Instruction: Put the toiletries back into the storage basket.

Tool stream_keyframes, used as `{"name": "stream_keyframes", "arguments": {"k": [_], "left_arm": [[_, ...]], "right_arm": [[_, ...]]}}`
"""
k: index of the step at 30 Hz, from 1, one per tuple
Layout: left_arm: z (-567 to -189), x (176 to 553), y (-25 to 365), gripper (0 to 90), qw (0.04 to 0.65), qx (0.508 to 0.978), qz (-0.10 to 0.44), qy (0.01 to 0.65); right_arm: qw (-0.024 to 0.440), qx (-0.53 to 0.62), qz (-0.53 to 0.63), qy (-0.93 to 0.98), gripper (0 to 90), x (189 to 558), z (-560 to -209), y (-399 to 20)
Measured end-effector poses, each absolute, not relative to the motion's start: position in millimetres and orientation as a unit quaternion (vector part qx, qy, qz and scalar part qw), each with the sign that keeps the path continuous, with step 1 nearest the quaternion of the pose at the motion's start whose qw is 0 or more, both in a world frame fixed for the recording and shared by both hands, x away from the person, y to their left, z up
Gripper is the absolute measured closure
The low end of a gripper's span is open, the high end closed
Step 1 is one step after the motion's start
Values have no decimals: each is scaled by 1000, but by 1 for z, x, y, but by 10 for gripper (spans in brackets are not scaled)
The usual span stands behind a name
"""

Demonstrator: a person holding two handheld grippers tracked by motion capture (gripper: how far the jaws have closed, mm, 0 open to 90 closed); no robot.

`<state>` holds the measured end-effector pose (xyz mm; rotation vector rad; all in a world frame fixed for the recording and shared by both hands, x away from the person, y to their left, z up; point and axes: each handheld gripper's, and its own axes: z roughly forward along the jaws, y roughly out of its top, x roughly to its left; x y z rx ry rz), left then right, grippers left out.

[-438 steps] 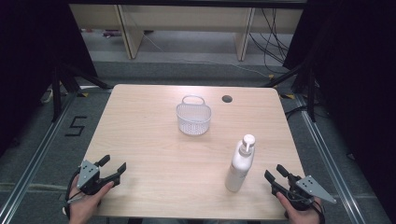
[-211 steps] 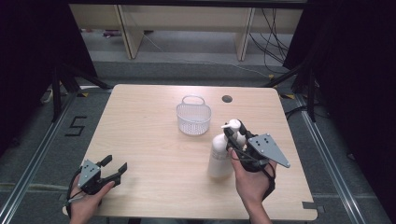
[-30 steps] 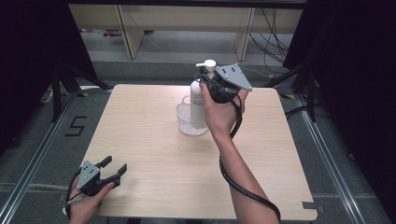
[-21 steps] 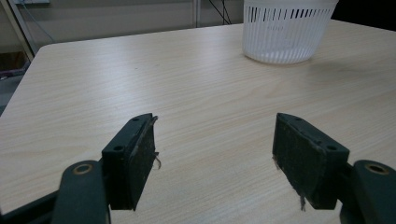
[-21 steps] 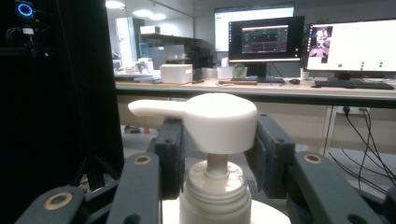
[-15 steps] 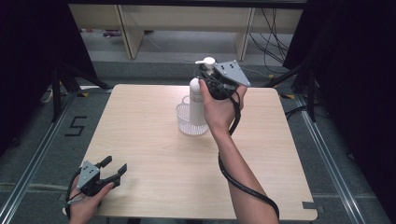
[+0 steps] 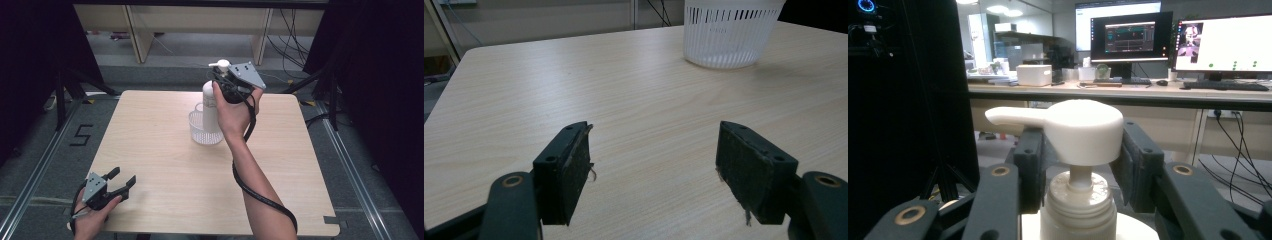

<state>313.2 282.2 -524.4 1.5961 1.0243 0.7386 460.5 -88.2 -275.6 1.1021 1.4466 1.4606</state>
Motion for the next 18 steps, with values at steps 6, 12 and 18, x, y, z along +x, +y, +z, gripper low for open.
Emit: {"name": "stream_keyframes", "arguments": {"k": [6, 12, 18], "left_arm": [[-524, 313, 282, 296, 525, 668, 309, 427], [-524, 313, 283, 296, 519, 671, 308, 431], [-524, 313, 283, 296, 520, 671, 308, 431]], "right_arm": [[399, 434, 572, 570, 601, 464, -276, -87], [393, 437, 571, 574, 601, 467, -277, -85], [394, 436, 569, 576, 601, 470, -278, -83]]}}
